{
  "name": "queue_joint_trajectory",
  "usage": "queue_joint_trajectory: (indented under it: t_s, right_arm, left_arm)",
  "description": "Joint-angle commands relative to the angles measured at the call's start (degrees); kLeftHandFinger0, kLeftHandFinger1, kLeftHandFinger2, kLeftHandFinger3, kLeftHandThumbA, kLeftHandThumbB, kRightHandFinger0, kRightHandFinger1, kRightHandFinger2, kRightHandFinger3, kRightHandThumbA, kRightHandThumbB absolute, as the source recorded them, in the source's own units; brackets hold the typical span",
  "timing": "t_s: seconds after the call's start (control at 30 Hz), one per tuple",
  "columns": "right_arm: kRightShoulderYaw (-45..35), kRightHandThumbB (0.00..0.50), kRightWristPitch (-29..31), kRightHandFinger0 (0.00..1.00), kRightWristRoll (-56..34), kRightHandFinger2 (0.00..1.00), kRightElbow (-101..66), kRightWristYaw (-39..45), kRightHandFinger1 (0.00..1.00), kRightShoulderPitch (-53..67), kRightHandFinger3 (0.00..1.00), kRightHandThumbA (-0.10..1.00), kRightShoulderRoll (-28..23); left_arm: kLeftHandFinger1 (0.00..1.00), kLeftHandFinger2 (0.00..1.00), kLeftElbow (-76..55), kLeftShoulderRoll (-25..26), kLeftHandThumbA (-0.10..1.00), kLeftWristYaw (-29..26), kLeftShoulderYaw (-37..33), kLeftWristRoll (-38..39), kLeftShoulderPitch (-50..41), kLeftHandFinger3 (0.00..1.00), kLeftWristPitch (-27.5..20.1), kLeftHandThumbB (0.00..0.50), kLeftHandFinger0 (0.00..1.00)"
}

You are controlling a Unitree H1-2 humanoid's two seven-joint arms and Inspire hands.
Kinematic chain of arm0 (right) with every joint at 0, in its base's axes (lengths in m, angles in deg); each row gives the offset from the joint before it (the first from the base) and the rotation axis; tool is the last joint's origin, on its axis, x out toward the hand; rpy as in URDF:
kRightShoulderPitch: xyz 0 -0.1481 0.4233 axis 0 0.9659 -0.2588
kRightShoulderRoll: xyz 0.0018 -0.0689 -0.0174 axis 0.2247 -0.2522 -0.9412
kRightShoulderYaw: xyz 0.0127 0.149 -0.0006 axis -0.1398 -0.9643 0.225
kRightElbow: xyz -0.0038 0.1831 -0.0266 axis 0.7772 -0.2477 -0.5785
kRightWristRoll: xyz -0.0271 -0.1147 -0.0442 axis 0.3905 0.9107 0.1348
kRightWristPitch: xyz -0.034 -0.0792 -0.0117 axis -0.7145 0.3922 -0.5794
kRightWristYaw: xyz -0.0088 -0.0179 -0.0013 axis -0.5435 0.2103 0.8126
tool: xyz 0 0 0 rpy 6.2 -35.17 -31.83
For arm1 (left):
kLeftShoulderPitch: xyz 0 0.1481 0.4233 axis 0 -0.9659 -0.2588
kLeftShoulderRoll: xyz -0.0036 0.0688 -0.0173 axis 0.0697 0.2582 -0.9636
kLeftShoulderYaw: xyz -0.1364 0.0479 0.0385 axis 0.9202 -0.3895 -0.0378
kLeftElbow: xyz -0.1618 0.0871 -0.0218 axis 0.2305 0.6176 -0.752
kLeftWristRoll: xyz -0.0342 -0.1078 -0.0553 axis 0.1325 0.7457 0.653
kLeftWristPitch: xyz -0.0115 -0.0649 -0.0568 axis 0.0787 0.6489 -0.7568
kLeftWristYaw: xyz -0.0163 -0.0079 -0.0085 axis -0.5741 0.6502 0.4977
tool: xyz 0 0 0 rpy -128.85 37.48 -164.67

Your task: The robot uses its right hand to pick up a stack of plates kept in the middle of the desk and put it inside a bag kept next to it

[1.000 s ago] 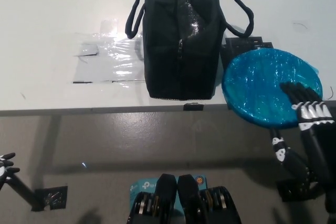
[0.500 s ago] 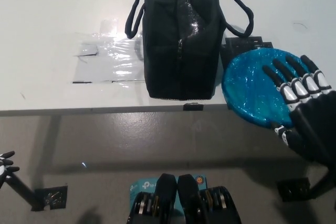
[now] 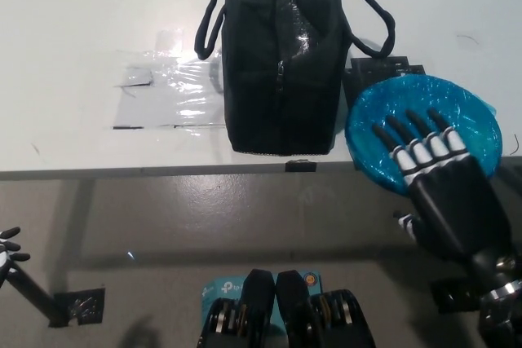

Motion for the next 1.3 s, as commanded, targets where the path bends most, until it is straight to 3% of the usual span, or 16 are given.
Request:
queue_joint_trajectory:
  t_s: [0.0,0.37,0.5,0.67,1.0,1.27]
  right_arm:
    - [-0.26,0.5,-2.14,1.0,0.32,1.0,-0.76,2.21,1.0,0.93,1.0,0.92,1.48]
    - [-3.72,0.5,-5.24,1.0,1.37,1.0,1.64,4.37,1.0,-0.69,1.0,0.9,0.84]
    - [-4.14,0.5,-5.84,1.0,2.92,1.0,3.56,3.42,1.0,-1.38,1.0,0.91,0.57]
    - [-4.19,0.5,-6.09,1.0,2.96,1.0,6.03,2.42,1.0,-3.2,1.0,0.91,0.07]
    - [-2.07,0.5,-6.52,1.0,2.21,1.0,12.27,-1.62,1.0,-1.24,1.0,0.83,1.84]
    - [-2.14,0.5,-8.22,1.0,3.26,1.0,15.95,-2.61,1.0,-0.41,1.0,0.78,1.43]
  left_arm:
    - [0.46,0.67,-2.09,1.85,-0.03,0.11,0.3,-0.1,0.67,0.73,-0.07,0.025,0.33]
    - [0.47,0.65,-1.17,1.89,0.08,0.36,0.47,-0.12,0.64,0.69,-1.75,0.017,0.33]
    - [0.47,0.61,-1.14,1.74,0.08,0.31,0.5,-0.02,0.66,0.65,-1.87,0.016,0.35]
    - [0.47,0.64,-1.48,2.02,0.1,0.34,-0.06,-0.94,0.48,0.65,-1.8,0.0,0.33]
    - [0.48,0.65,-1.15,2.45,0.07,0.79,-0.56,-1.25,0.42,0.7,-2.52,0.0,0.32]
    - [0.47,0.65,-1.35,2.42,0.04,0.93,-0.52,-1.04,0.36,0.67,-2.55,0.0,0.32]
